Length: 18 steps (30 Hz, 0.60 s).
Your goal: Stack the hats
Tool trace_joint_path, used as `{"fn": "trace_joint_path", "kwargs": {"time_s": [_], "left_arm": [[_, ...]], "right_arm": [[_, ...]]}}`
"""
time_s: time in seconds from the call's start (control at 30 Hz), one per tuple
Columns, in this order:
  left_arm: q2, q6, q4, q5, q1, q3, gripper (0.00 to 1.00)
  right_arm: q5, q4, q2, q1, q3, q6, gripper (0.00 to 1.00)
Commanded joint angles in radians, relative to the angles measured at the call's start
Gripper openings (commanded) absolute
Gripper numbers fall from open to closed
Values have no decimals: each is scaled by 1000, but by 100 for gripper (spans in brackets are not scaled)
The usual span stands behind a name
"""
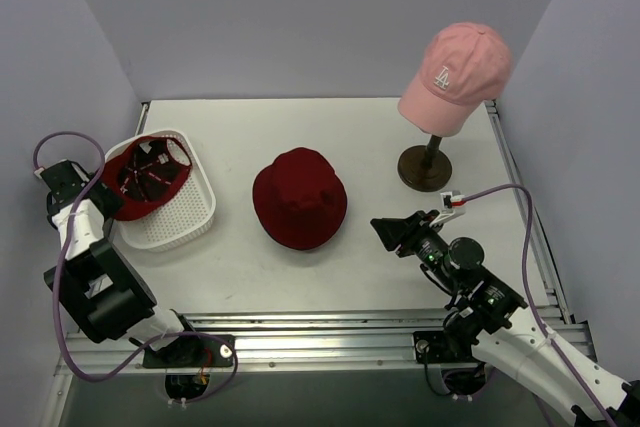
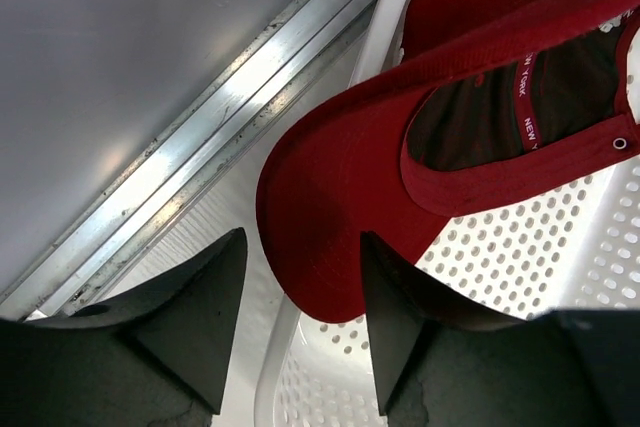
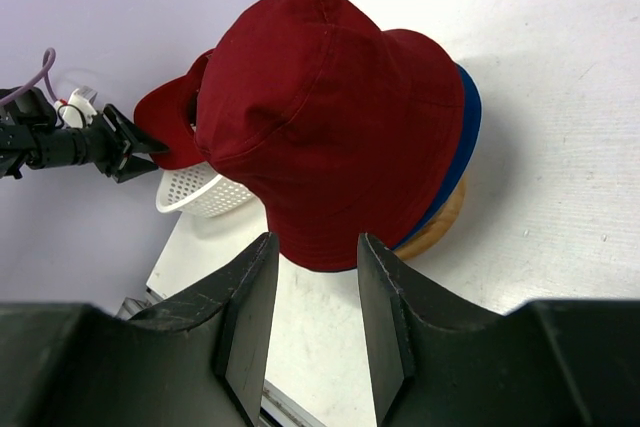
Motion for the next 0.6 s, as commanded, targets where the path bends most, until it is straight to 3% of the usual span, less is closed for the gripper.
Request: {"fn": "trace_joint_path", "kwargs": {"time_s": [0.0, 0.43, 0.57], "left_arm": [[2, 6, 69, 6, 6, 43, 57], [-70, -12, 90, 47, 1, 47, 4], [-91, -12, 72, 46, 1, 64, 2]], "right_arm": [[21, 18, -16, 5, 28, -9, 34], [31, 15, -9, 5, 40, -11, 34], [35, 10, -7, 5, 40, -11, 34]]}}
